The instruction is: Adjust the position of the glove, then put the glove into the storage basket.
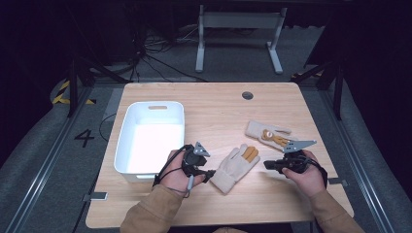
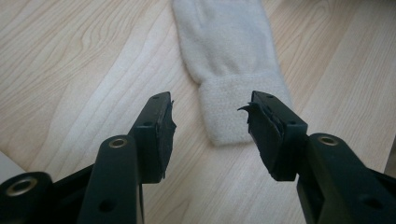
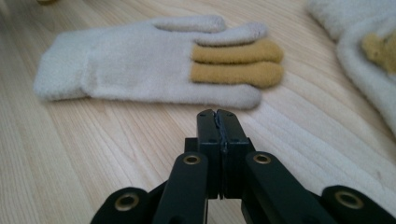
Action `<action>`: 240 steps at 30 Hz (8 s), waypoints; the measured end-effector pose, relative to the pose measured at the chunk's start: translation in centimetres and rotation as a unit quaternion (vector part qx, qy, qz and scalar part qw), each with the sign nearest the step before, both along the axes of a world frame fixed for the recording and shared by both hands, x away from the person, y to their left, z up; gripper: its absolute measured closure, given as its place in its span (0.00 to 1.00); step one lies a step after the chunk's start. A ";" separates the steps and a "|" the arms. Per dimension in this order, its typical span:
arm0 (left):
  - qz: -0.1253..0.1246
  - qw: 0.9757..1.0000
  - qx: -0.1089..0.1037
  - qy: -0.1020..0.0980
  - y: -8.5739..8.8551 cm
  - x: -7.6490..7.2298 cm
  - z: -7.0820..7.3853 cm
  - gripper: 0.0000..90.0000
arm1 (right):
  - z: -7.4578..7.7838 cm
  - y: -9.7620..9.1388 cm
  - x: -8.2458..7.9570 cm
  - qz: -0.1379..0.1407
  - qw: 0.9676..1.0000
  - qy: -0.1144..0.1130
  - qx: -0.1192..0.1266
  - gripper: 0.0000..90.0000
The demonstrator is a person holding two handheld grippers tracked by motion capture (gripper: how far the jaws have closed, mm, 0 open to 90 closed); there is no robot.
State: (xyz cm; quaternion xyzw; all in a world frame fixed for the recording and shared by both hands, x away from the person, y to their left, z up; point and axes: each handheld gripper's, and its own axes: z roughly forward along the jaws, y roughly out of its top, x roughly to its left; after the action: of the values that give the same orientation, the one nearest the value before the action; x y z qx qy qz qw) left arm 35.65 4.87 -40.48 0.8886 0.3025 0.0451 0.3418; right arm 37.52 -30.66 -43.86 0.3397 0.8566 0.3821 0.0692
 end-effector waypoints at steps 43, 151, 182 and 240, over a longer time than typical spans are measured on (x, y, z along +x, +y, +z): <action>-0.032 0.999 -0.019 0.013 1.5 0.2 1.4 0.52 | 0.7 9.3 9.5 0.055 0.994 0.018 -0.097 0.99; -0.045 0.998 -0.036 0.009 1.4 1.4 3.2 0.50 | 1.0 -2.2 11.7 -0.049 0.987 0.027 -0.150 0.51; -0.044 0.998 -0.036 0.014 1.4 1.6 2.9 0.50 | 3.2 -2.2 10.7 -0.018 0.989 0.006 -0.148 0.89; -0.042 0.998 -0.032 0.027 1.4 0.9 2.5 0.49 | 5.9 8.4 1.7 0.252 0.962 -0.011 -0.105 0.88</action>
State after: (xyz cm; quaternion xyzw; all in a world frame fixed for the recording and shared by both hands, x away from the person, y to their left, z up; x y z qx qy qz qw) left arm 36.56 6.23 -38.00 0.8900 0.2753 -0.0031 0.3634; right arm 39.17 -22.27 -37.98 0.0999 0.9490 0.2987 0.0155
